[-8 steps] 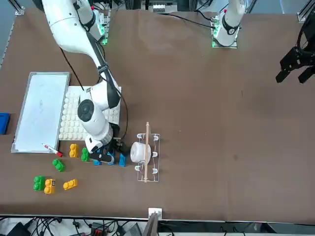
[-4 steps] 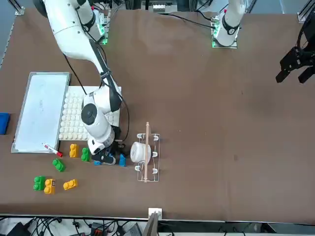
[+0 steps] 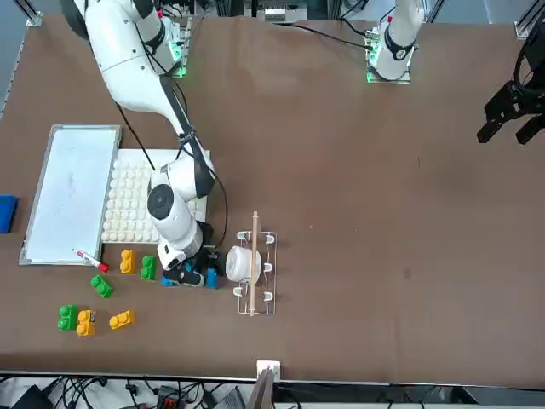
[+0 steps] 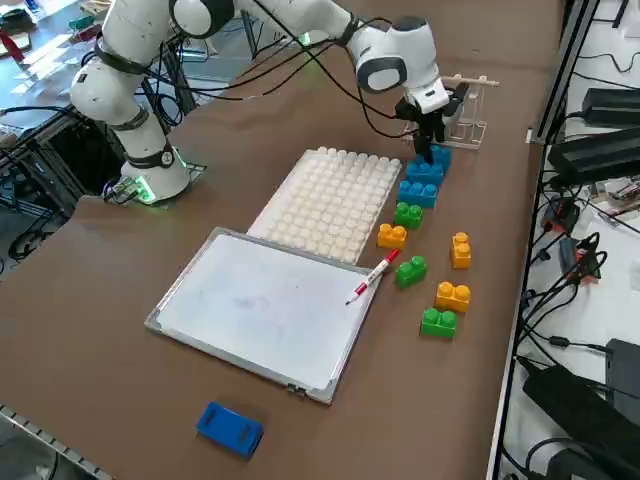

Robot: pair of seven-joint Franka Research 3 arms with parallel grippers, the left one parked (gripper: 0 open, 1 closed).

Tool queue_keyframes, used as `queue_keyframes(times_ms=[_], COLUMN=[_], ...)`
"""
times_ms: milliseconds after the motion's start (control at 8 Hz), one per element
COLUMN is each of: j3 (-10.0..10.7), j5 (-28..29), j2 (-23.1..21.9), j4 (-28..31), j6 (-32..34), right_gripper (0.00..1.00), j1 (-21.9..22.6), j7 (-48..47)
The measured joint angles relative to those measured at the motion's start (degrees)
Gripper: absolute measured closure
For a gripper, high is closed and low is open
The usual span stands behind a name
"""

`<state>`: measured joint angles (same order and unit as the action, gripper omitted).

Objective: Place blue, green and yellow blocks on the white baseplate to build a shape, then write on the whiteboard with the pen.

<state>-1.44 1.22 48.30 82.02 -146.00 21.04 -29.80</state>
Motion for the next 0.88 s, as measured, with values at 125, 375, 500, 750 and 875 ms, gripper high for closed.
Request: queue_keyframes(times_ms=[125,375,500,750,875], j3=[0.2,0.3,0.3,0.3,0.4], j5=[0.0,0.0,0.0,-0.1,-0.1], j2=[0.3,0.9,1.2,1.5,1.5], j4=[-0.3,-0.3,-0.3,-0.5,-0.6], j6=[0.0,-0.3,-0.5,-0.7,-0.7], right_gripper=[0.00,0.02,0.09,0.37,0.57], j1=[0.1,0.1,0.2,0.3,0.3], j7=[0.0,0.0,0.0,0.1,0.1])
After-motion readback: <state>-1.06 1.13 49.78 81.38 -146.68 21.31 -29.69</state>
